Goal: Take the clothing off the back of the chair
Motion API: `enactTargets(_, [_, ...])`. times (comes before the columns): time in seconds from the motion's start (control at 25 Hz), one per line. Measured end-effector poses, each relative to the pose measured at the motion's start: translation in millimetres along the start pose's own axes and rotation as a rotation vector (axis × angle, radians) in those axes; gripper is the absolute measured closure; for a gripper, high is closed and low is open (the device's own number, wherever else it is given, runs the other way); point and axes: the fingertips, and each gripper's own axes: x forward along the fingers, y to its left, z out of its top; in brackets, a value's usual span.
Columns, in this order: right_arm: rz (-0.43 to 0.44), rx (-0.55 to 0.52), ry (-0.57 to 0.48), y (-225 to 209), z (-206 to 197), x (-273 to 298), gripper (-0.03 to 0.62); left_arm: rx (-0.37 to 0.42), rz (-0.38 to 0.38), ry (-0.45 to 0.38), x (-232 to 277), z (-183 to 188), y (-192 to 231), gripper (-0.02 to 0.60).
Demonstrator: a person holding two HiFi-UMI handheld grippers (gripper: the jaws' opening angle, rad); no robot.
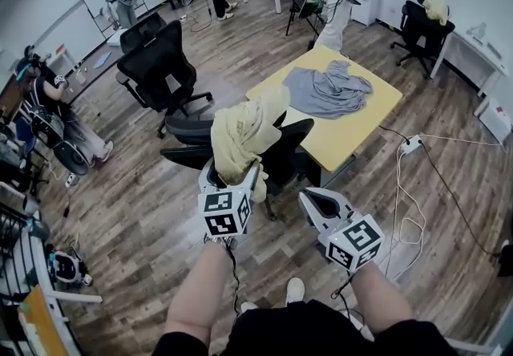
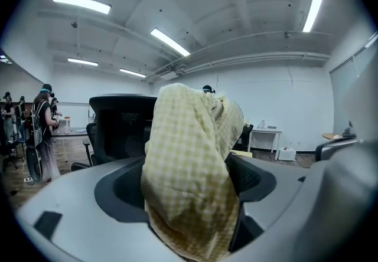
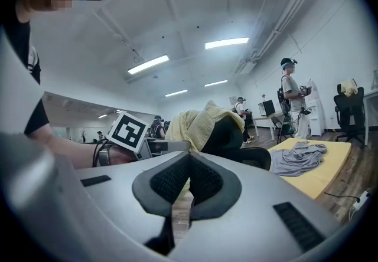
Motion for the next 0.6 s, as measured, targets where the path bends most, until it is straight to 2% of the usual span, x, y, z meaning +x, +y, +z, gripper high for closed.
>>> enactTargets(0.16, [0.01, -0.001, 0.004, -1, -3, 3, 0.58, 0.002, 0.027, 0.008, 4, 0, 8, 0.178])
enactTargets(0.2, [0.01, 0.001, 0.004, -1, -3, 4, 0.58, 0.002, 0.034, 0.013, 3, 0, 10, 0.207])
enactTargets(0.28, [0.012, 0.004, 0.003, -2, -3, 7, 0.58, 0.002, 0.046, 0.024, 2, -2, 15, 0.325])
enactTargets(0.32, [0.014, 0.006, 0.003, -2, -2, 8, 0.58, 0.003, 0.047, 0.03, 1, -2, 17, 0.358])
enactTargets(0.44, [0.014, 0.013, 0.004, 1, -1, 9, 0.58, 0.005, 0.036, 0.04, -3, -2, 16, 0.423])
enactTargets(0.6, [0.01, 0.019, 0.002, 5, 0, 10, 0.58, -0.009, -0.008, 0.031, -11, 0, 10, 0.471])
